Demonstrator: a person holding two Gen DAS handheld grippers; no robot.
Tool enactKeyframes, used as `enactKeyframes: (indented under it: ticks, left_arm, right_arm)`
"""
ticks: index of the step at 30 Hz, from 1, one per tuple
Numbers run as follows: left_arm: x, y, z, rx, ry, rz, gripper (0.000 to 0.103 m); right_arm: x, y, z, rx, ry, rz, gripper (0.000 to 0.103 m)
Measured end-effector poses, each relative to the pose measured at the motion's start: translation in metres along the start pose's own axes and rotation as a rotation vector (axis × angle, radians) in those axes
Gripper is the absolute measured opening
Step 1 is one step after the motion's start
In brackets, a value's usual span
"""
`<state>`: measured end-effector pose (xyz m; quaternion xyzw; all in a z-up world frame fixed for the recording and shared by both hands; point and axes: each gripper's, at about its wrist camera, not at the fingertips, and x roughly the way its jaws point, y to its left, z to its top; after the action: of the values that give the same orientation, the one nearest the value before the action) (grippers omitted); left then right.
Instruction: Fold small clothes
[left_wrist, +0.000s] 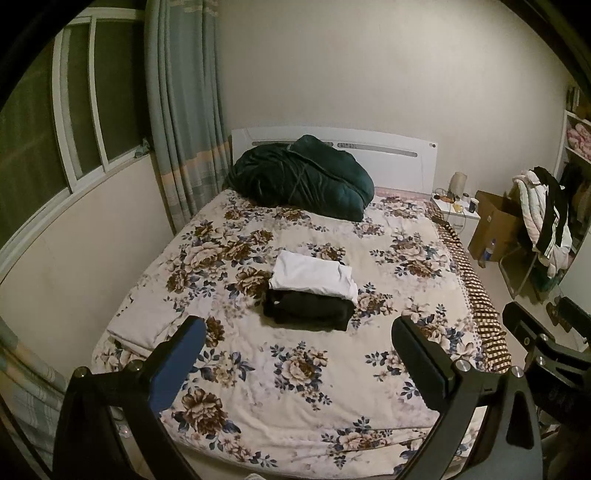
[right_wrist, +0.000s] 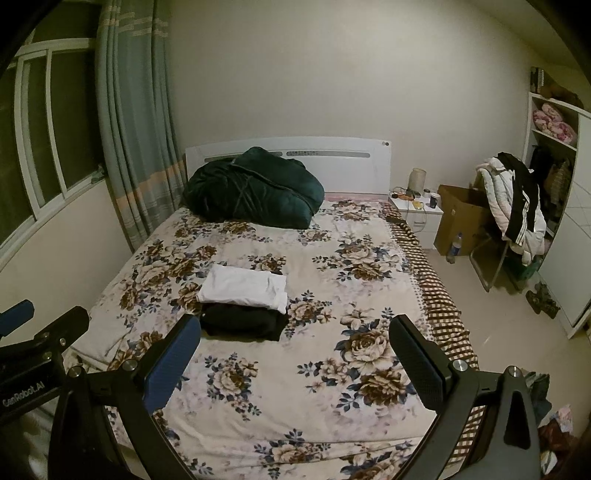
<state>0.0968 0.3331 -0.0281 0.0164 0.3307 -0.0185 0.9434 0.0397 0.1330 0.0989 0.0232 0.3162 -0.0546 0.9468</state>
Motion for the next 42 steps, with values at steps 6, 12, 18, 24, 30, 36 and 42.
enactKeyframes:
  ticks: [6,12,18,24,30,36,42]
  left_arm:
    - [-0.005,0.0,0.0,-0.002,-0.002,0.003,0.103]
    - [-0.008,-0.002,-0.002,-0.004,-0.006,0.007,0.103]
    - [-0.011,-0.002,0.001,-0.006,-0.006,0.004,0.103]
    - [-0.014,-0.004,-0.001,-0.009,-0.005,0.006,0.103]
    - [-0.017,-0.007,-0.001,-0.011,-0.005,0.009,0.103]
    - [-0.018,-0.006,-0.001,-0.011,-0.006,0.009,0.103]
    - [-0.017,-0.005,0.0,-0.008,-0.005,0.009,0.103]
  right_arm:
    - [-0.007,0.004,0.001,0.0,-0.002,0.003,0.103]
    - [-0.008,0.006,0.0,0.0,-0.002,0.001,0.103]
    - [-0.014,0.009,-0.002,0.004,-0.001,-0.001,0.103]
    - [-0.016,0.007,-0.003,0.01,0.001,-0.006,0.103]
    - [-0.014,0.001,-0.006,0.019,0.004,-0.009,0.103]
    - [-0.016,0.001,-0.006,0.022,0.001,-0.01,0.103]
    - [-0.013,-0.002,-0.004,0.016,0.003,-0.008,0.103]
